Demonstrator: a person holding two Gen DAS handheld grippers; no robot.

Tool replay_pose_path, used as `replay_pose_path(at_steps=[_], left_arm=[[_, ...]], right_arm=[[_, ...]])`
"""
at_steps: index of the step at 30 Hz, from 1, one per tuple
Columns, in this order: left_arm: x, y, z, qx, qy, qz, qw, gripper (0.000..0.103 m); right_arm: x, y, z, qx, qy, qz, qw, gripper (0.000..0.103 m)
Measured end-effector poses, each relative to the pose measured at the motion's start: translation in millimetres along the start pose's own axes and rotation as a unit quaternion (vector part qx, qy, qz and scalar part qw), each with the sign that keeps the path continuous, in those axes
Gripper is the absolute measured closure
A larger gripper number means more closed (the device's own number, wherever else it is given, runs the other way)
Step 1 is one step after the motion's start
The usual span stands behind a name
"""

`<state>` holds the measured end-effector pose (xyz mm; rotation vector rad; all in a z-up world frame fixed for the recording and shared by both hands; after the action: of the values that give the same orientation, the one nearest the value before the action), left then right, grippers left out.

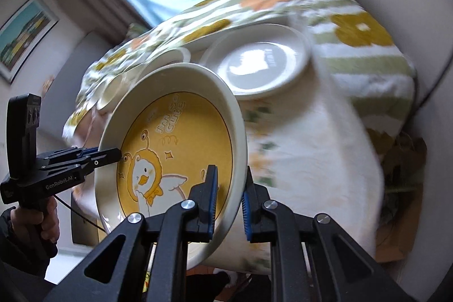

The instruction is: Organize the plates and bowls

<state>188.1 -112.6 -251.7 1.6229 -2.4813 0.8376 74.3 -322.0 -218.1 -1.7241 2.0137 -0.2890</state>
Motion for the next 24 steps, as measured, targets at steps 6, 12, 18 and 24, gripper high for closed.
replay_pose_path(at_steps=[6, 12, 18, 24], left_arm=[[-65, 25, -32, 0.017, -0.02, -0.04, 0.9989, 0.088], [-132, 60, -39, 0.004, -0.023, -0.083, 0.9963, 0.088], [-175, 86, -35, -0.01, -0.024, -0.106, 0.994, 0.088], [-202, 93, -31, -0.01, -0.034, -0.116, 0.9926, 0.088]], right_arm=[[-68, -4, 28, -0.02, -0.025, -0.045, 0.998, 0.089], [-124, 2, 69, -0.05, -0.041, -0.06, 0.996, 0.089], [-164, 10, 100, -0.076, -0.038, -0.069, 0.994, 0.089], [-183, 11, 117, -0.082, -0.031, -0.077, 0.993, 0.089]])
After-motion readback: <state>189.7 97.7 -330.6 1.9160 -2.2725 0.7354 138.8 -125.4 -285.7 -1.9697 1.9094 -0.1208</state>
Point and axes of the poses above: each gripper's, at about its wrist camera, not at the fingertips, and z roughly the way its jaws point, x to its right, y to its underside, the point moved 4 cm from there along z, roughly the way its jaws point, and after that the axes turned 11 degrees about y, right-handed, at the moved point
